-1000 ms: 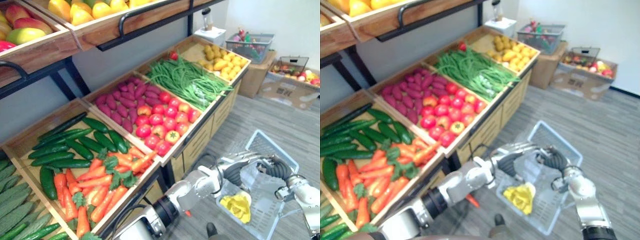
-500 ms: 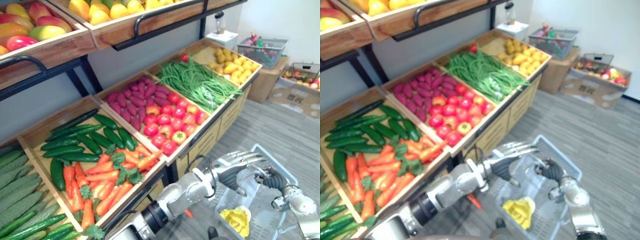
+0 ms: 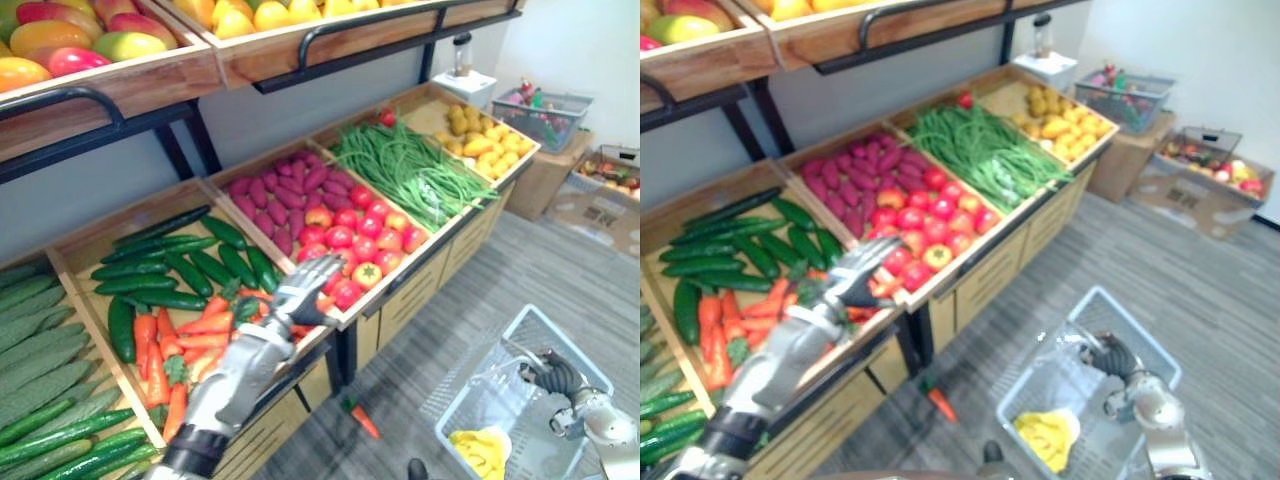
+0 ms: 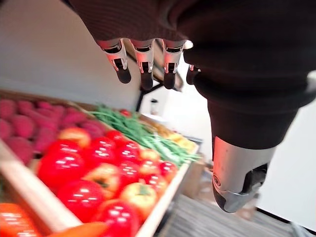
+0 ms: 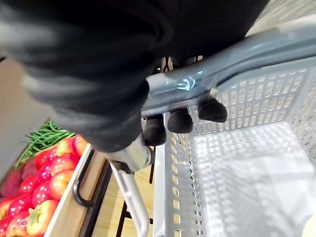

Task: Pick vegetable in the basket

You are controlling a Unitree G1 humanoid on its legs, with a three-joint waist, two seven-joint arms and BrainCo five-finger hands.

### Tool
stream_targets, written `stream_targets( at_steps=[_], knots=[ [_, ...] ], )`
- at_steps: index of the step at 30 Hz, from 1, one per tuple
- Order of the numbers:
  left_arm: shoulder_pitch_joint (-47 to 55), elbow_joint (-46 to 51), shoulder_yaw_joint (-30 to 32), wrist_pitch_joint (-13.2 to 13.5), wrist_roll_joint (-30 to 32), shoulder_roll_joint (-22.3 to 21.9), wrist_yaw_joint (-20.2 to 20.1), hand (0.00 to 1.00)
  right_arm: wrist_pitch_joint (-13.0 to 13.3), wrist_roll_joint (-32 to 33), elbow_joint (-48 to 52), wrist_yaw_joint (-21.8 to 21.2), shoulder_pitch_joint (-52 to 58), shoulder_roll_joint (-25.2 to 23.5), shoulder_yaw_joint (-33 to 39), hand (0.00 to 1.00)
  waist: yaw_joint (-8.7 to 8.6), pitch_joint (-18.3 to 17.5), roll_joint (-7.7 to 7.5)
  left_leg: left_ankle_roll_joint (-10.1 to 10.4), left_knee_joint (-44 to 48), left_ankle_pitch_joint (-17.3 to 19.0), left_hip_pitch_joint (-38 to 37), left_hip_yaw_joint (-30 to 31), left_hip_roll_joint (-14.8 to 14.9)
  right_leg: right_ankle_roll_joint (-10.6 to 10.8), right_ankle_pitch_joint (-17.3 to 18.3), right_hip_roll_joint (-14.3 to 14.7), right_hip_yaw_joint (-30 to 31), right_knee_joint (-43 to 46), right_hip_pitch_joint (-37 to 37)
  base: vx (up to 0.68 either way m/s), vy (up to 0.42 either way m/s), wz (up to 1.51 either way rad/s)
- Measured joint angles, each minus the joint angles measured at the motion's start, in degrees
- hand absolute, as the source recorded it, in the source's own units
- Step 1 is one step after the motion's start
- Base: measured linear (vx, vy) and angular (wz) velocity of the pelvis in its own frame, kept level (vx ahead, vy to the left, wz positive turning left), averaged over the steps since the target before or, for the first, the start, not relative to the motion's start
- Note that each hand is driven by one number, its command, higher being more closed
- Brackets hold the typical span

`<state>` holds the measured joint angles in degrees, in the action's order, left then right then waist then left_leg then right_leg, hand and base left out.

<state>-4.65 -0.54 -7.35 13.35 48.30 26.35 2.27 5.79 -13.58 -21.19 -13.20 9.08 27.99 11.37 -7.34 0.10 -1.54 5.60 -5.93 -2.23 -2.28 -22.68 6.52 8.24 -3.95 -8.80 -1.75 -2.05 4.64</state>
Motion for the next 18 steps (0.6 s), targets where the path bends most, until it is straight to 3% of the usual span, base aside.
stream_targets(
  at_steps=[4,5,10,18],
  knots=[
    [2.8,-0.1,7.8,-0.1,-0.3,4.9,2.1,0.0,1.1,-0.1,-1.8,0.1,1.3,0.0,1.3,1.0,0.49,0.0,-0.27,-0.2,0.0,-0.1,0.4,1.7,-0.6,0.1,-0.1,-0.5,-1.6,-0.8,-1.1,0.01,-0.004,0.19],
    [2.8,-0.4,8.5,-0.1,-0.4,6.4,2.7,0.0,1.1,-0.1,-2.7,0.2,1.3,0.0,1.4,1.0,1.35,0.0,-0.41,-0.2,0.0,-0.1,0.5,1.7,-0.6,0.1,-0.1,-0.5,-1.6,-0.9,-1.1,0.0,-0.003,0.14],
    [2.5,-6.8,9.9,1.2,-0.4,11.7,4.9,0.0,2.4,-0.1,-4.4,0.2,1.3,0.0,1.3,1.0,1.67,0.0,-0.41,-0.4,0.1,-0.4,1.3,3.0,-1.0,0.1,-0.2,-0.9,-3.3,-1.5,-1.2,-0.01,-0.016,0.13],
    [1.4,-13.0,9.7,1.6,0.2,13.4,7.0,0.0,3.2,-0.1,-6.7,0.3,1.1,0.0,1.1,1.0,1.74,0.1,-0.28,-0.4,0.2,-0.3,1.2,3.5,-1.2,0.0,-0.3,-1.0,-4.1,-2.9,-2.1,0.0,-0.007,0.03]
  ],
)
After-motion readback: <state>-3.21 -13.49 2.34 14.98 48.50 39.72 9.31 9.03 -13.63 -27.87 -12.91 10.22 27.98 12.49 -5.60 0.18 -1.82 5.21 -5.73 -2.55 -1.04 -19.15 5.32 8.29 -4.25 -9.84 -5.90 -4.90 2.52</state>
